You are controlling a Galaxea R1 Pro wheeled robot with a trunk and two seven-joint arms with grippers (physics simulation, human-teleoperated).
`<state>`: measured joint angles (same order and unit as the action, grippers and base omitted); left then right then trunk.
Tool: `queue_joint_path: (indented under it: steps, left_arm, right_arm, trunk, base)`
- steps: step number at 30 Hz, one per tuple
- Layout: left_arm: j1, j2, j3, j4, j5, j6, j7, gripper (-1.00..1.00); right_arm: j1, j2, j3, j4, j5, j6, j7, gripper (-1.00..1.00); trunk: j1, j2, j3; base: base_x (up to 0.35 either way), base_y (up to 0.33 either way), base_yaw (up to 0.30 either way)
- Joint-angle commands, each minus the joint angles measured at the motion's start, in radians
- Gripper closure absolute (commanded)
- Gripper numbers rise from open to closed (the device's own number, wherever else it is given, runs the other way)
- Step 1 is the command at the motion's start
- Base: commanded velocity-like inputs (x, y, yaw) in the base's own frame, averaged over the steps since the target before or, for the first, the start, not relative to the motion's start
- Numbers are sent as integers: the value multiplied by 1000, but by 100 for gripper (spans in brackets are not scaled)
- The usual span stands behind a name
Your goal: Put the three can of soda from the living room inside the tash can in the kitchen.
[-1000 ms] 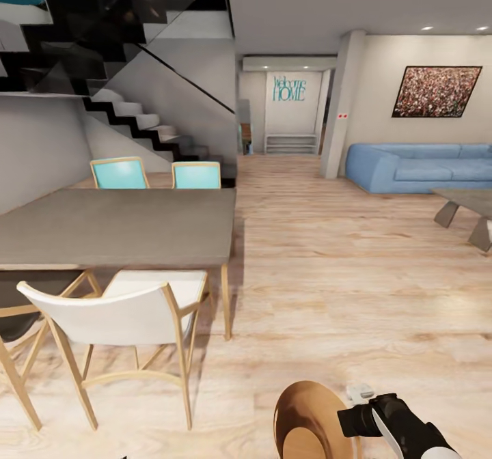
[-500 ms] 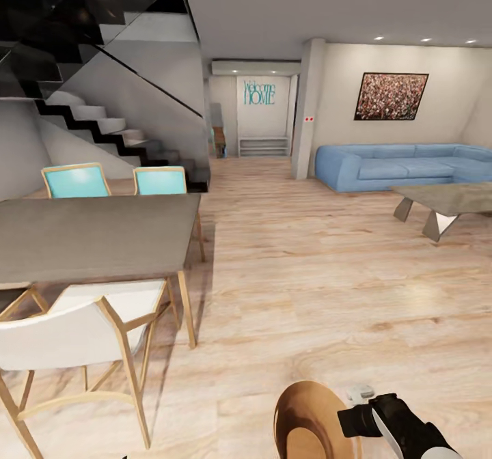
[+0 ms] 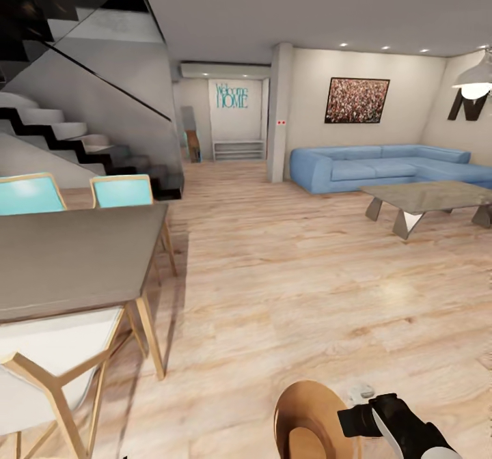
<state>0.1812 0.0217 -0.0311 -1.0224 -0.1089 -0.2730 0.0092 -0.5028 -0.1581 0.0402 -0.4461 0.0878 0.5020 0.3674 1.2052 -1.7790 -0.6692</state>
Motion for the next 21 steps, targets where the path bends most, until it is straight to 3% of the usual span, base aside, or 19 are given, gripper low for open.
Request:
queue_joint_path:
  steps: [1,9,21]
  left_arm:
    - [0,0,0,0,0,0,0,-100]
    - [0,0,-1,1,-1,0,0,-100]
    - [0,0,-1,1,-1,0,0,-100]
  right_arm:
    - [0,0,-2,0,-13,3,7,100]
    - [0,1,-1,-2,-13,3,12,100]
    - [0,0,-2,0,-14,3,13,100]
  trunk:
    - [0,0,1]
    - [0,0,8]
    - [0,0,0]
  base:
    - [304,-82,-216]
    - [304,-86,-208]
    - [304,-89,-85]
